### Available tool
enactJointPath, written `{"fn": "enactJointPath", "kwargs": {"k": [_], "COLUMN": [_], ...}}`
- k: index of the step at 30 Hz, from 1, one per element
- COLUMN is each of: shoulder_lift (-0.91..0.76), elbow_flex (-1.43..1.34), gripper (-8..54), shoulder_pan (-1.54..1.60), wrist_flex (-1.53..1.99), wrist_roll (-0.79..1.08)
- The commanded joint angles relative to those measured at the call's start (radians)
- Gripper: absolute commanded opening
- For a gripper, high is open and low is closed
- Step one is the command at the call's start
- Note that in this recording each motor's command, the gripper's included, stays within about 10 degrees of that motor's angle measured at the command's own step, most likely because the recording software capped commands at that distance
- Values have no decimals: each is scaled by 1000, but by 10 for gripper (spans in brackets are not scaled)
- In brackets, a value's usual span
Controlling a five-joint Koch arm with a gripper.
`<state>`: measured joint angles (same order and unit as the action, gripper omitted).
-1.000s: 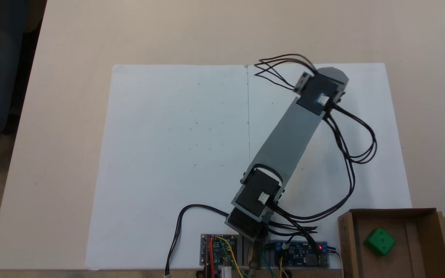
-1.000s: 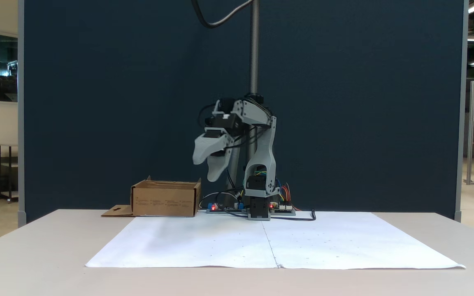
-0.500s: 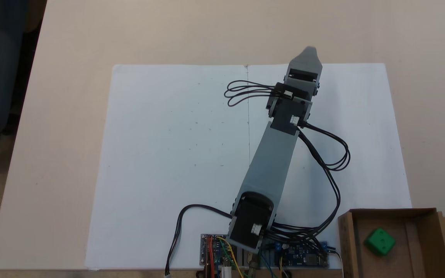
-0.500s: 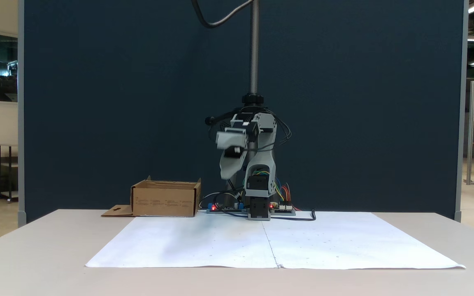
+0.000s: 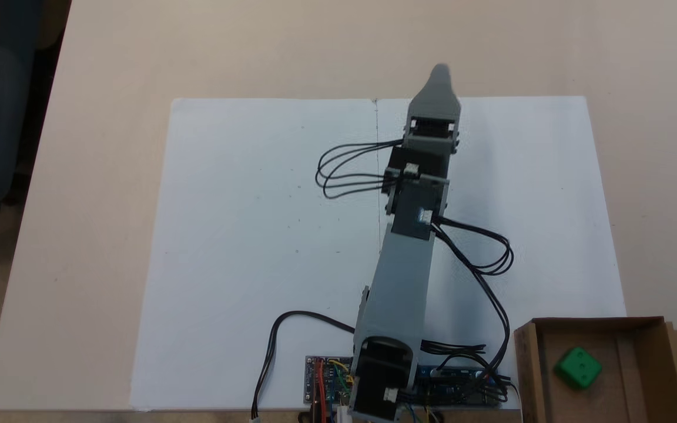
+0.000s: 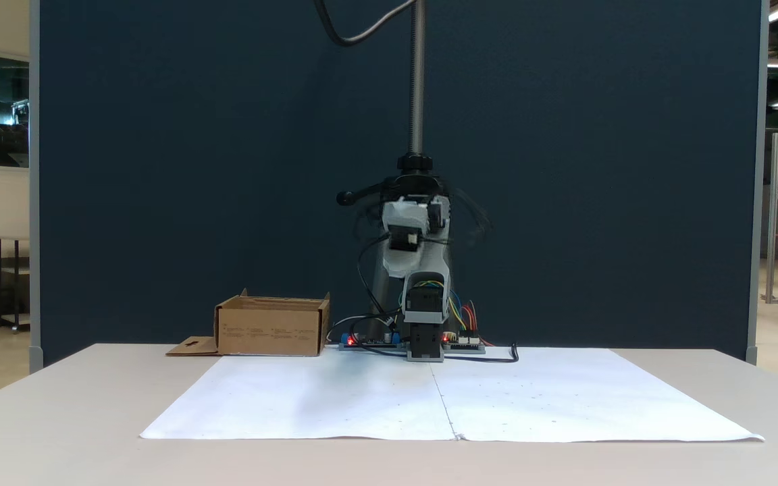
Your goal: Grasp a green dice and put it in the bin.
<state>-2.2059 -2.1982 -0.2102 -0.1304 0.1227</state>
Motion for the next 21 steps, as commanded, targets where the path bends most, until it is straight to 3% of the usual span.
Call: {"fn": "enactJointPath", "kwargs": {"k": [1, 6, 21], "shoulder_lift": [-57, -140, -152], "elbow_flex": [-20, -232, -615], "gripper": [458, 458, 442], "shoulder_pan": [12, 77, 87], "wrist_flex": [-168, -342, -790], "wrist_roll": [-29, -28, -37]}}
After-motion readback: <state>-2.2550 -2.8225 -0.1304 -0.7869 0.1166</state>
